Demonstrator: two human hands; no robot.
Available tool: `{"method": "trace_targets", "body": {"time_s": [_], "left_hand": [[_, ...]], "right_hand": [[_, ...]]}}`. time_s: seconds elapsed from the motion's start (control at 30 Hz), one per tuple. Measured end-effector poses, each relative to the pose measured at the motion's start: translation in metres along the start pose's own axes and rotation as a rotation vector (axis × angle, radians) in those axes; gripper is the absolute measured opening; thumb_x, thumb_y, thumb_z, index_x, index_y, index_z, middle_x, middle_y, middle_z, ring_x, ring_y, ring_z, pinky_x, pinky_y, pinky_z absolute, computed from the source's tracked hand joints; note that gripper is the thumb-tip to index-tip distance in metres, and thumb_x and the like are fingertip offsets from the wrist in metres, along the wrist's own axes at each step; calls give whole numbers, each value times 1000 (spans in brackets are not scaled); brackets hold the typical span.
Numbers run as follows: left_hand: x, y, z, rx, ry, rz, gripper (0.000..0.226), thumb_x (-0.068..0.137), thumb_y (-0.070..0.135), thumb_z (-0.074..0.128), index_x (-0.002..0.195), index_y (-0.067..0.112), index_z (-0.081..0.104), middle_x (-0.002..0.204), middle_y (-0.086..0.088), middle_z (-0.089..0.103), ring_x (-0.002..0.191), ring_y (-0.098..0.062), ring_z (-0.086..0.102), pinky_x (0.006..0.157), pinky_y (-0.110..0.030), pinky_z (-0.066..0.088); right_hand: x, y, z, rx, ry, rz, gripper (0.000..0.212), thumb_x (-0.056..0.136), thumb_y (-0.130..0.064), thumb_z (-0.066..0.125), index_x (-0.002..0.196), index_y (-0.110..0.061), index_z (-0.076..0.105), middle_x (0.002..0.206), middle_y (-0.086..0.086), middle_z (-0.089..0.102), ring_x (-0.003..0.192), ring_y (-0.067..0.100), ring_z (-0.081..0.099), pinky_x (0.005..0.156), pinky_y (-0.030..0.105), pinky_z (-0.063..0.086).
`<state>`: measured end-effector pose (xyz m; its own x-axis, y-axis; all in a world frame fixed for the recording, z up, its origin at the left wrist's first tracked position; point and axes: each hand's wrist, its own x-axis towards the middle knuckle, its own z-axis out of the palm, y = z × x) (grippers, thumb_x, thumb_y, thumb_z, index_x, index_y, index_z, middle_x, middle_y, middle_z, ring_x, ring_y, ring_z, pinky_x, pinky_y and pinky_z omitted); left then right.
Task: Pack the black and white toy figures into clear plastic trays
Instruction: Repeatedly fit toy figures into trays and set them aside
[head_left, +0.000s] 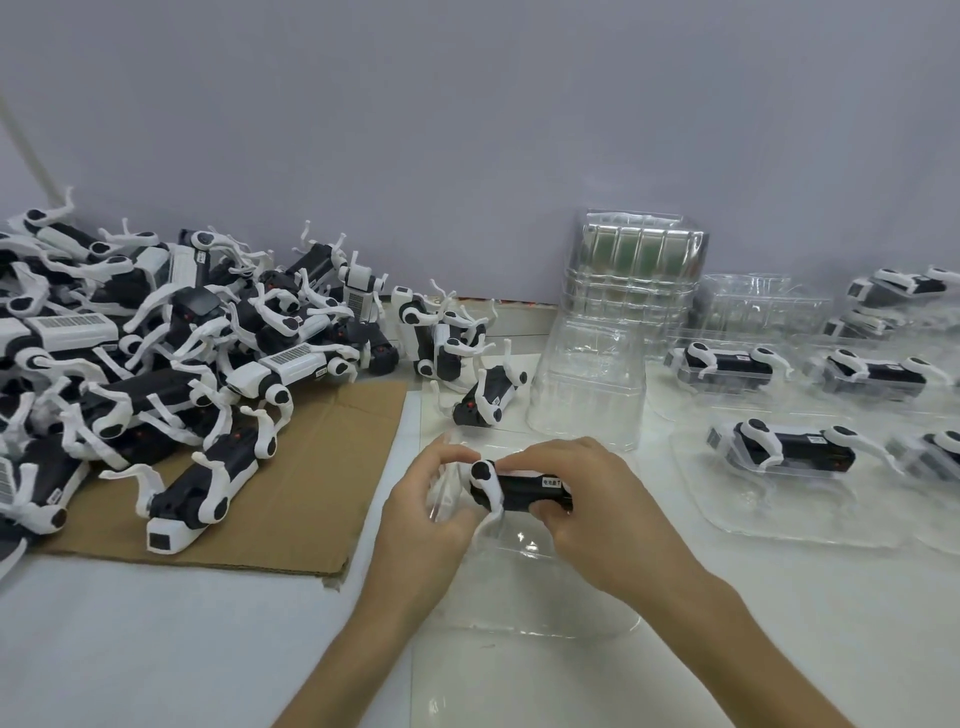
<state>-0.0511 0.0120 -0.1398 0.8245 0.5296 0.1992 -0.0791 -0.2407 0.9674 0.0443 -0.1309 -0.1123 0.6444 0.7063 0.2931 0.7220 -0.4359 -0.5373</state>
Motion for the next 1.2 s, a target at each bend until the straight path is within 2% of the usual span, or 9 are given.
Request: {"method": "trace_targets", "body": {"time_s": [0.17, 0.23, 0.33, 0.47, 0.6, 0.67, 0.77, 0.97, 1.2], "left_hand": [[3, -1, -3, 48, 36, -42, 47, 84, -6, 60, 109, 33, 62, 102, 35, 61, 85, 28, 50, 64, 2, 40], [2, -3, -1, 48, 56, -75, 58, 86, -3, 61, 121, 42, 52, 111, 37, 56, 99, 27, 47, 76, 1, 38], [3, -4, -1, 9, 89, -210, 75, 84, 14, 70, 145, 36, 33, 134, 24, 42, 125, 4, 38, 99, -22, 32], [6, -1, -7, 178, 50, -294, 81, 61, 44, 58, 141, 34, 48, 130, 23, 51, 128, -6, 47, 111, -37, 36], [6, 1, -7, 75, 36, -197, 44, 66, 34, 58, 96, 66, 58, 82, 48, 58, 84, 24, 53, 75, -11, 42], [7, 1, -7, 5, 82, -136, 48, 80, 28, 64, 119, 54, 53, 105, 45, 59, 89, 32, 49, 76, -3, 39], [10, -1, -10, -68, 94, -105, 64, 92, 30, 68, 147, 42, 37, 144, 18, 48, 120, 16, 48, 105, -29, 44], [3, 0, -5, -85, 62, -51, 95, 62, 51, 78, 145, 45, 33, 130, 25, 53, 99, 16, 58, 70, -3, 46], [2, 1, -4, -97, 122, -4, 76, 60, 43, 81, 121, 60, 39, 127, 25, 53, 99, 9, 60, 76, -17, 48]], "right_hand": [[-1, 5, -13, -15, 463, -126, 17, 88, -28, 70, 105, -31, 72, 112, -17, 64, 108, 3, 55, 98, 24, 34], [2, 13, -25, 162, 383, 54, 18, 96, -36, 60, 112, -33, 67, 115, -20, 60, 108, 0, 56, 89, 13, 37], [3, 35, -40, 177, 141, 406, 42, 93, -62, 40, 114, -31, 60, 121, -12, 59, 107, 9, 56, 87, 27, 39], [2, 51, -47, 165, -87, 588, 79, 66, -89, 19, 92, -31, 67, 109, -11, 66, 101, 13, 63, 89, 36, 43], [1, 46, -45, 261, -142, 529, 77, 63, -93, 24, 116, -48, 58, 113, -26, 58, 92, -2, 64, 85, 27, 40], [0, 37, -47, 377, -162, 479, 57, 64, -92, 32, 114, -68, 46, 114, -37, 52, 87, -8, 66, 82, 19, 42], [1, 36, -49, 482, -163, 390, 52, 65, -90, 46, 113, -85, 28, 120, -42, 47, 96, -18, 60, 84, 19, 47], [2, 38, -42, 500, -65, 212, 99, 55, -87, 66, 140, -71, 16, 142, -25, 46, 116, 2, 60, 96, 37, 52], [3, 32, -32, 468, 142, 174, 83, 67, -70, 69, 141, -63, 32, 128, -24, 54, 96, -3, 59, 71, 10, 48]]}}
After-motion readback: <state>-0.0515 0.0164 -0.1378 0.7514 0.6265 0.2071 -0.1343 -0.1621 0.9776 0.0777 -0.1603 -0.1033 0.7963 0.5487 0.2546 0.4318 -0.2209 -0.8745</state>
